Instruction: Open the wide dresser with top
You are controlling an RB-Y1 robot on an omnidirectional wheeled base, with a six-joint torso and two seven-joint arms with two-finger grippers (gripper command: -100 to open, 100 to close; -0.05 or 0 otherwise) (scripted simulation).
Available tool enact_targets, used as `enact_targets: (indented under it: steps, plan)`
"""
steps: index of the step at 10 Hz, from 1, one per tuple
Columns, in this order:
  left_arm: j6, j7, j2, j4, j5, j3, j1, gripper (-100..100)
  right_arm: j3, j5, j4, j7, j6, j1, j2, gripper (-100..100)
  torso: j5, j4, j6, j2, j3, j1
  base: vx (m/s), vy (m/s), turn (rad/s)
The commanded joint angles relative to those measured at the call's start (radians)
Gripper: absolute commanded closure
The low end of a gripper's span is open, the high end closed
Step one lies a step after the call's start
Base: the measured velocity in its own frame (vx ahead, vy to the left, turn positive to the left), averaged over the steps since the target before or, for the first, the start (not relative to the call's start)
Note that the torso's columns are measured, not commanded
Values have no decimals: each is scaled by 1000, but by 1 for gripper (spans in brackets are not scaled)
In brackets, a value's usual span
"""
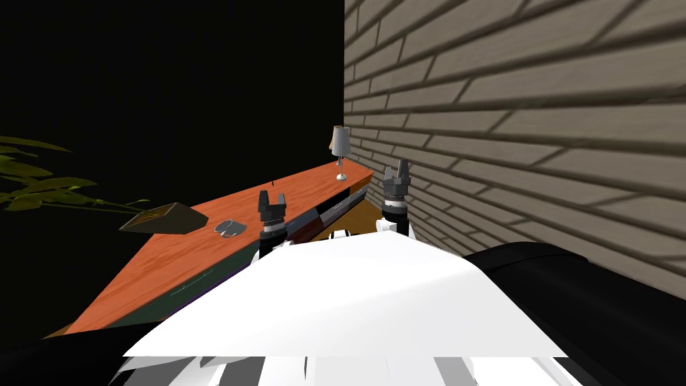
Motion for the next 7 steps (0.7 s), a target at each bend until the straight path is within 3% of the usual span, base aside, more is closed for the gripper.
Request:
enact_targets:
  steps: [1,5,7]
  plan:
    - [-29,7,24,87,12,10,-13,-100,0,0,0,0,0,0,0,0,0,0,0,0,0,-1,131,-122,30]
    - [-57,12,39,168,21,17,-24,-100,0,0,0,0,0,0,0,0,1,1,0,3,2,4,73,-70,23]
    - [-87,18,51,239,31,26,-36,-100,0,0,0,0,0,0,0,0,0,0,0,1,1,0,73,-66,34]
